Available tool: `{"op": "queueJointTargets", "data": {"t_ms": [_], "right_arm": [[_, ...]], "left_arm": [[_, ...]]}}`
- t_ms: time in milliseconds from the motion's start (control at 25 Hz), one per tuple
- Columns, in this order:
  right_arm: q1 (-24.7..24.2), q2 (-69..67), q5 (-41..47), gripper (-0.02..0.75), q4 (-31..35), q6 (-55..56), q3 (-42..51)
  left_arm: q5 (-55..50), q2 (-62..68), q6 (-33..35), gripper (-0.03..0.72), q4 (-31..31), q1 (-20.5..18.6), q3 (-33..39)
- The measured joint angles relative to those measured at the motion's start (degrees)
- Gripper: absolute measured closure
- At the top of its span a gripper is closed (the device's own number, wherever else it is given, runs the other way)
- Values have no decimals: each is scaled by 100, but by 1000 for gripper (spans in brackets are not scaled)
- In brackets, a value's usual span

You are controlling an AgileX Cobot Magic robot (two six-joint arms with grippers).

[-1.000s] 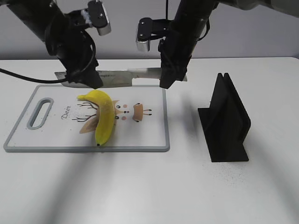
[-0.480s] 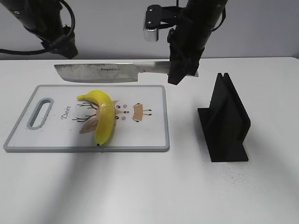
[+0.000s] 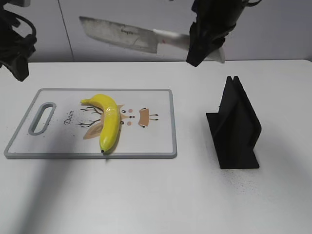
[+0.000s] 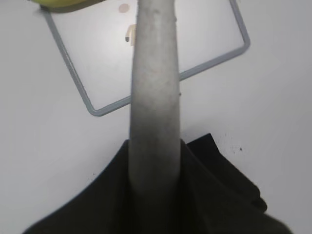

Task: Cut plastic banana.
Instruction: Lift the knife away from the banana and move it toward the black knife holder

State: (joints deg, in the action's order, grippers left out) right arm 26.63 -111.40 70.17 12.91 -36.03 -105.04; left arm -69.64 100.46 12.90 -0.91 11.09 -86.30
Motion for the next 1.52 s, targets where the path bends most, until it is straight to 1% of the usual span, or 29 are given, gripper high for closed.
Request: {"op": "queueJointTargets", "data": {"t_ms": [160, 280, 360, 560, 840, 960, 1160, 1320, 1520], "right_arm": [[0, 293, 5, 577, -593, 1658, 7], [0, 543, 5, 577, -1066, 2840, 170], [0, 771, 5, 577, -1189, 3224, 350], [0, 1624, 10, 577, -1208, 4028, 1159], [0, 2859, 10, 577, -1208, 4686, 2698], [0, 3302, -12, 577, -1208, 4939, 3216], [0, 3789, -129, 577, -1188, 5290, 3896], [0, 4105, -488, 577, -1150, 5515, 4452], [0, 4329, -789, 575, -1142, 5660, 4864]], "left_arm": [[0, -119, -162, 99, 596, -384, 0], [4, -383, -187, 99, 762, -476, 49], [4, -682, -187, 101, 768, -483, 193], [-7, -1603, -187, 103, 779, -483, 736], [-20, -3023, -187, 103, 779, -483, 1672], [-25, -3566, -187, 103, 779, -483, 2077], [-29, -4436, -187, 112, 779, -483, 2754], [-29, -5132, -187, 113, 779, -483, 3319], [-21, -6080, -187, 114, 779, -483, 4058]]}}
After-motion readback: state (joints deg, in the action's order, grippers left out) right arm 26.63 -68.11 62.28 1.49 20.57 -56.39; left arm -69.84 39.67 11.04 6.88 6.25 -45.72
